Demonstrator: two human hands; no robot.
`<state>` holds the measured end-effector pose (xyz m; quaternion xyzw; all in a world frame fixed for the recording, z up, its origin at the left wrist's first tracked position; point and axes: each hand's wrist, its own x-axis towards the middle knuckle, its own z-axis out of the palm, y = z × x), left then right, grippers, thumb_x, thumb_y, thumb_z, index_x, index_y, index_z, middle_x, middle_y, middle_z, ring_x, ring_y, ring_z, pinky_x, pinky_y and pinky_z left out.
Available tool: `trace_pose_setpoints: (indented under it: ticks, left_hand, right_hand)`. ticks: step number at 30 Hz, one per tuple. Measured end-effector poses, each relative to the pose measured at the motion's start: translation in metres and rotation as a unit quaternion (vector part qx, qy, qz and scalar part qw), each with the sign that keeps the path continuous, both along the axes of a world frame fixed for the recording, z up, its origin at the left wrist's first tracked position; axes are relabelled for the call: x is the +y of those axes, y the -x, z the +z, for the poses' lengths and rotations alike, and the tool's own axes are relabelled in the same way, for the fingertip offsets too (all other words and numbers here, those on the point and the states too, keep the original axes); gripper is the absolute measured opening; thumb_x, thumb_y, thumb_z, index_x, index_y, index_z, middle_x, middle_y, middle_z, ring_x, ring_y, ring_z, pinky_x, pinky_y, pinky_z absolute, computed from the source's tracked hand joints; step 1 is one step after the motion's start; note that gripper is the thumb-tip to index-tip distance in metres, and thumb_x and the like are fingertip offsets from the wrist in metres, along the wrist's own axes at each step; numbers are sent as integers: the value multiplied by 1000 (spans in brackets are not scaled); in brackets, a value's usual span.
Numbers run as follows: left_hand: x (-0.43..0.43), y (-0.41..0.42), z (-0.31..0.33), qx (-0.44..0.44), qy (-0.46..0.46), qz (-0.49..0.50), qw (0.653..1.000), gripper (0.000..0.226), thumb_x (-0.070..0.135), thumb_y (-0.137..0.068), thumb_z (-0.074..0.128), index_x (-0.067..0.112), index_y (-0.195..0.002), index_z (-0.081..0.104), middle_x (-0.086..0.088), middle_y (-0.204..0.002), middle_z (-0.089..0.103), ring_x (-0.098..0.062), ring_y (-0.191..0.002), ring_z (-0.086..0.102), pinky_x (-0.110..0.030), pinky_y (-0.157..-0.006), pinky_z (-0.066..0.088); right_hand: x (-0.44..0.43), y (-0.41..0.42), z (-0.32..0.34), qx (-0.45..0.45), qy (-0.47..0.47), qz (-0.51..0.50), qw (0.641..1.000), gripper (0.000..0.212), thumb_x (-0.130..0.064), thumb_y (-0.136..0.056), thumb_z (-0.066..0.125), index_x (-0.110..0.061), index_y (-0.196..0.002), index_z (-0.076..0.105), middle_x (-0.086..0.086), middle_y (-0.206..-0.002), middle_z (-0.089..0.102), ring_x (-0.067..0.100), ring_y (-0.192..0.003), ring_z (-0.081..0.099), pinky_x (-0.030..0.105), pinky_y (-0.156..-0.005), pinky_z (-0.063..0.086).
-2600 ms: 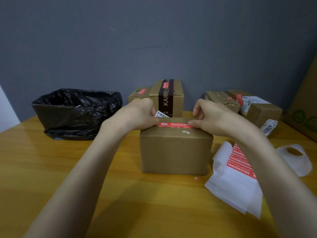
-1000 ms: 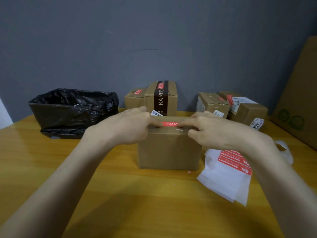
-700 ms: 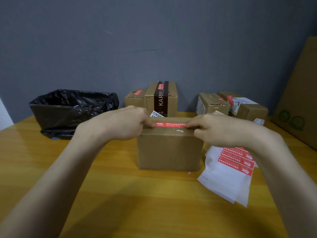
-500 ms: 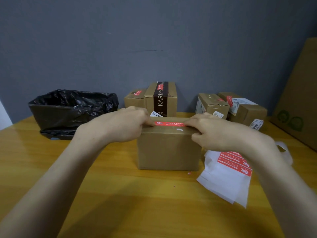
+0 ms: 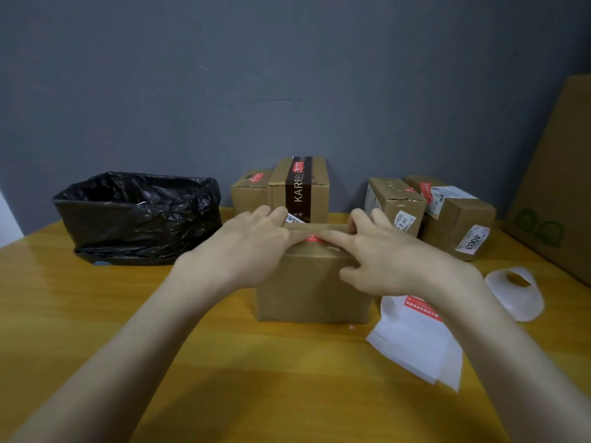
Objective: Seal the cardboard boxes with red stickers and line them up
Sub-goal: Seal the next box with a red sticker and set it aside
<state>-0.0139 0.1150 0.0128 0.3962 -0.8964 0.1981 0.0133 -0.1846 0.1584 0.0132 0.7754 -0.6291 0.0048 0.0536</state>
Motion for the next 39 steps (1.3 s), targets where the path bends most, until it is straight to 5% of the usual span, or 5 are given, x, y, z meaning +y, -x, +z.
trace_pose_setpoints:
  ticks: [7,11,15,28,39]
  left_hand:
    - [-14,-22,19,151,-189,10,970,32,13,-96,41,17,-122,59,6,-120,47,-12,-112,46,-24,-94,38]
    - [-27,-38,16,220,-279,23,934,79,54,-75,61,29,-143,30,13,-140,31,-4,-125,34,-15,-96,28]
    - [-41,-36,-3,234,-385,8,893,97,36,-71,78,37,-146,16,14,-141,33,1,-116,38,-3,-86,35]
    - [-36,-3,-12,494,-289,40,819,101,62,-40,72,39,-132,35,6,-118,42,-17,-100,57,-40,-81,56]
    - [-7,65,-43,524,-210,-2,825,78,47,-68,72,51,-133,28,1,-112,26,-13,-99,38,-19,-82,40]
  right_hand:
    - [3,24,18,-104,-48,14,993,39,-22,-92,48,-20,-131,46,-2,-128,42,12,-116,39,30,-99,40]
    - [3,44,22,-231,-77,35,969,40,-11,-94,48,-27,-130,46,-14,-121,48,-3,-106,48,8,-83,43]
    - [1,61,20,-324,-85,70,940,30,-7,-93,51,-28,-112,59,-17,-113,59,-9,-101,55,4,-82,44]
    - [-8,75,20,-530,41,-124,838,11,-25,-96,49,-22,-105,54,-6,-96,59,9,-79,64,27,-63,58]
    - [-12,54,5,-543,-148,-156,812,84,-65,-79,48,-33,-146,9,9,-142,39,36,-91,66,52,-69,57]
